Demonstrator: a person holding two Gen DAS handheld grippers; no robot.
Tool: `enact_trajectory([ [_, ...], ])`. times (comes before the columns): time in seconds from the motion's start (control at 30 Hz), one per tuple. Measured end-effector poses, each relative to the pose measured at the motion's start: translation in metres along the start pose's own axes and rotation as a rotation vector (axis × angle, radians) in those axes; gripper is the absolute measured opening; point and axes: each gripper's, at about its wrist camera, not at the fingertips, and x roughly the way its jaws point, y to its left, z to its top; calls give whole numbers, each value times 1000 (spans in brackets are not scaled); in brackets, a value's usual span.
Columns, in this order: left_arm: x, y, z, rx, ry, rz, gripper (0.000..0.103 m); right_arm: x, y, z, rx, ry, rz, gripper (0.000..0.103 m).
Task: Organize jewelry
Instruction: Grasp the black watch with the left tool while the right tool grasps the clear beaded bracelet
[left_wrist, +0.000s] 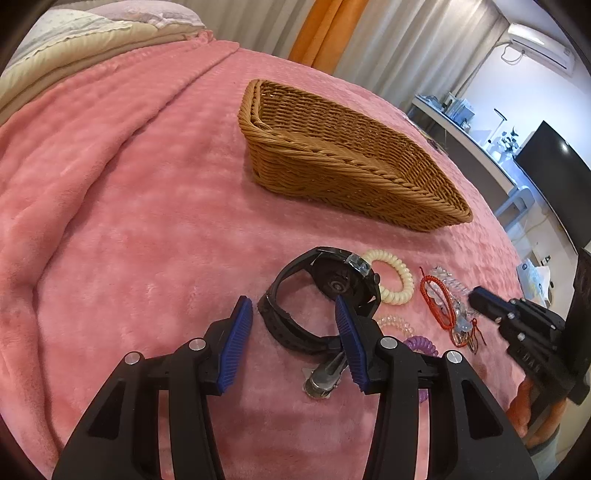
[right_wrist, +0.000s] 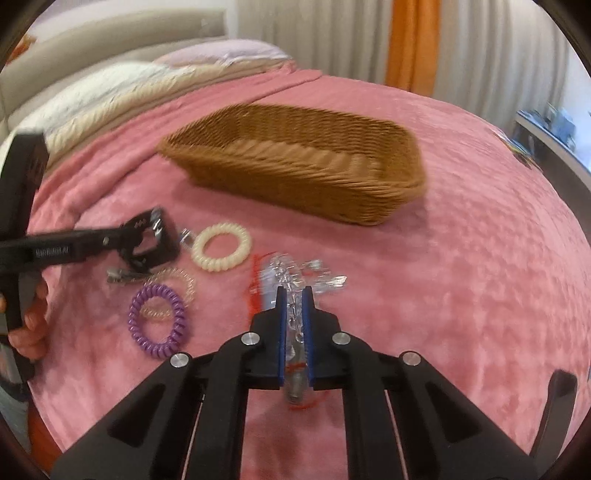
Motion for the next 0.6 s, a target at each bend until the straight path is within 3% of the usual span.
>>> enact_trajectory([
  [0.3, 4, 6, 3, -28, -12, -4, 45, -7, -63, -10, 203, 0, -42, 6],
  [0.47, 9, 0, 4, -5, -18, 67, 34, 0, -83, -22, 288, 24, -29, 7],
  [0.53, 11, -2, 4, 9, -20, 109, 21, -3, -89, -23, 306, 14, -5, 8],
  [0.6, 11, -3, 4, 20, -21, 120, 19, -5, -90, -24, 303, 9, -20, 17],
])
